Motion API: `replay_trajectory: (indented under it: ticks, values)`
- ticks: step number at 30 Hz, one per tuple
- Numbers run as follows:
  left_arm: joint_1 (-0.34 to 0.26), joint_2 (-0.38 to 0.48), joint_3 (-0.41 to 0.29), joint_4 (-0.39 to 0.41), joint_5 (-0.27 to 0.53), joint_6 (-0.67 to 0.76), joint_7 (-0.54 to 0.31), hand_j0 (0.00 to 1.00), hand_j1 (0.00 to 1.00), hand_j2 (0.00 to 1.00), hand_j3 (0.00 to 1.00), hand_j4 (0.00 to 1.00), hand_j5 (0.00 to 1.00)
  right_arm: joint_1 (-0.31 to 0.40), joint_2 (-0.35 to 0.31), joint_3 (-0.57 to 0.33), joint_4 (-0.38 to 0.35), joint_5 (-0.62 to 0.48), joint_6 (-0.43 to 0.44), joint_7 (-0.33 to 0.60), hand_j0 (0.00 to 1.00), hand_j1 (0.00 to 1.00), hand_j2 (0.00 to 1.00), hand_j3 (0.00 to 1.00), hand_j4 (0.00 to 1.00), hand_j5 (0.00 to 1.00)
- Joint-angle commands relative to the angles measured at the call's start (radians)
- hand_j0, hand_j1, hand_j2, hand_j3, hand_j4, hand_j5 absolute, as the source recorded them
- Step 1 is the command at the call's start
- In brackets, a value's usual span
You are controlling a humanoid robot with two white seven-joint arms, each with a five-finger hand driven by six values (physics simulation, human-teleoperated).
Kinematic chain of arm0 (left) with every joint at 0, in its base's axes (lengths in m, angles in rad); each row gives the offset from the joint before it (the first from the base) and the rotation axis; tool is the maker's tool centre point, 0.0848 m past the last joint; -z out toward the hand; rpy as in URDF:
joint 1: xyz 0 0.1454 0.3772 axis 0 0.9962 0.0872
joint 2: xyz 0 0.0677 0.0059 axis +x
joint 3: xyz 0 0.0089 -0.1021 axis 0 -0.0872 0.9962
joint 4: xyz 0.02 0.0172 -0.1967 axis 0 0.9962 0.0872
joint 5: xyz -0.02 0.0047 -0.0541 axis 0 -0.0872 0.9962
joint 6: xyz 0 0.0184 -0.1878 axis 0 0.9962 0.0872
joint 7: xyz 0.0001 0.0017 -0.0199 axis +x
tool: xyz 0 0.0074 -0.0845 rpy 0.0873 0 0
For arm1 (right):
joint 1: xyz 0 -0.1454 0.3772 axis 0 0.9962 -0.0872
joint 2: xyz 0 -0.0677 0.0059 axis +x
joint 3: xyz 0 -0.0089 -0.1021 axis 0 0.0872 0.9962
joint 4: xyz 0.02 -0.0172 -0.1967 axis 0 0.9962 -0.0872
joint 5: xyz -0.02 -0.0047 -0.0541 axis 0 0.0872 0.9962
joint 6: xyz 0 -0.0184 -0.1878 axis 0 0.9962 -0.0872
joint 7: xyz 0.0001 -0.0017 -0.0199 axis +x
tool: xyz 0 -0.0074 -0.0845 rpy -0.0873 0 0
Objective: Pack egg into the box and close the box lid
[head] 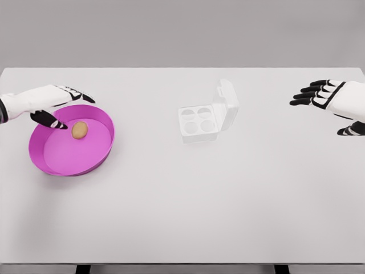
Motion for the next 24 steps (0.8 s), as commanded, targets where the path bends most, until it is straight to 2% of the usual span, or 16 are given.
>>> replay_trajectory:
  ticks: [1,11,18,20,24]
  values:
    - [0.0,0.019,0.001,-0.032,0.02,0.003,0.0,0.87,0.87,0.87,0.87,0.87,0.87,-0.002,-0.002,0.001,0.0,-0.005,0.003,-0.001,1.0,1.0,1.0,1.0,1.0,1.0]
    - [0.025,0.029,-0.001,-0.075,0.008,0.003,0.0,0.87,0.87,0.87,0.87,0.87,0.87,0.0,0.0,0.002,0.0,-0.004,0.003,-0.001,1.0,1.0,1.0,1.0,1.0,1.0]
    - [0.044,0.029,-0.002,-0.072,0.005,0.003,0.0,0.86,0.86,0.86,0.86,0.86,0.86,0.0,0.011,-0.004,-0.002,-0.005,0.003,-0.001,1.0,1.0,1.0,1.0,1.0,1.0]
    - [0.066,0.029,-0.002,-0.071,0.003,0.003,0.0,0.86,0.86,0.86,0.86,0.86,0.86,0.006,0.014,-0.004,-0.002,-0.005,0.003,-0.001,1.0,1.0,1.0,1.0,1.0,1.0]
    - [0.064,0.028,-0.002,-0.063,-0.023,0.003,0.0,0.86,0.86,0.86,0.86,0.86,0.86,0.014,0.017,0.001,-0.003,-0.005,0.003,-0.001,1.0,1.0,1.0,1.0,1.0,1.0]
